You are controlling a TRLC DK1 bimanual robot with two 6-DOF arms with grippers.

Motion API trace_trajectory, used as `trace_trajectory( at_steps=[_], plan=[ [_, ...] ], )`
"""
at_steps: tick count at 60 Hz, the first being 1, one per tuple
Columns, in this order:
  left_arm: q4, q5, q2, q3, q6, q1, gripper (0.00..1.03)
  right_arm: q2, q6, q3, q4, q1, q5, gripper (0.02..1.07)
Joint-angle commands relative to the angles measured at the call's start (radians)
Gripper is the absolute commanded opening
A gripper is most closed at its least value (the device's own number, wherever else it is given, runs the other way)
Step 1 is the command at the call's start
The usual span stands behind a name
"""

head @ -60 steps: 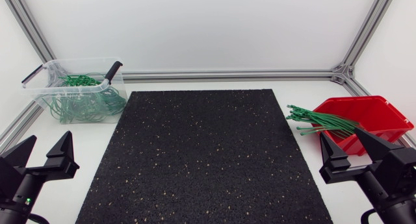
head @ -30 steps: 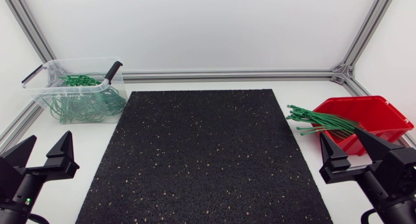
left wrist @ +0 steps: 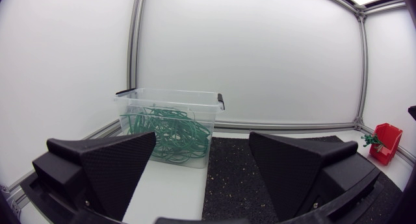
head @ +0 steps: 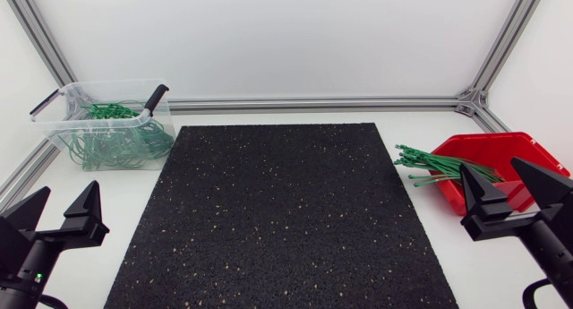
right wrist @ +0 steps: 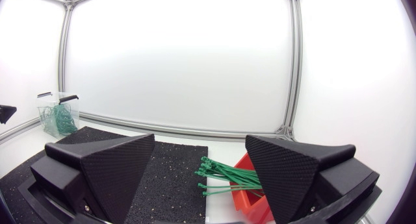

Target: Take a green cable tie from the red box, thread the tail through the head to close it, then place it in the transparent bin on the left.

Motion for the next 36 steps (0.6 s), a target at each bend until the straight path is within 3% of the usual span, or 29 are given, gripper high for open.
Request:
trace_trajectory(
  at_steps=[1,23,36],
  plan=[
    [-0.005,-0.006,-0.007,-0.044,-0.024,-0.001,1.0,0.088,0.003,0.093,-0.016,-0.015,0.011,1.04],
    [-0.005,-0.006,-0.007,-0.044,-0.022,0.001,1.0,0.424,-0.103,0.417,-0.19,-0.127,-0.057,1.04],
    [-0.005,-0.006,-0.007,-0.044,-0.022,0.002,1.0,0.641,-0.37,0.586,-0.328,-0.178,-0.106,1.03]
  ],
)
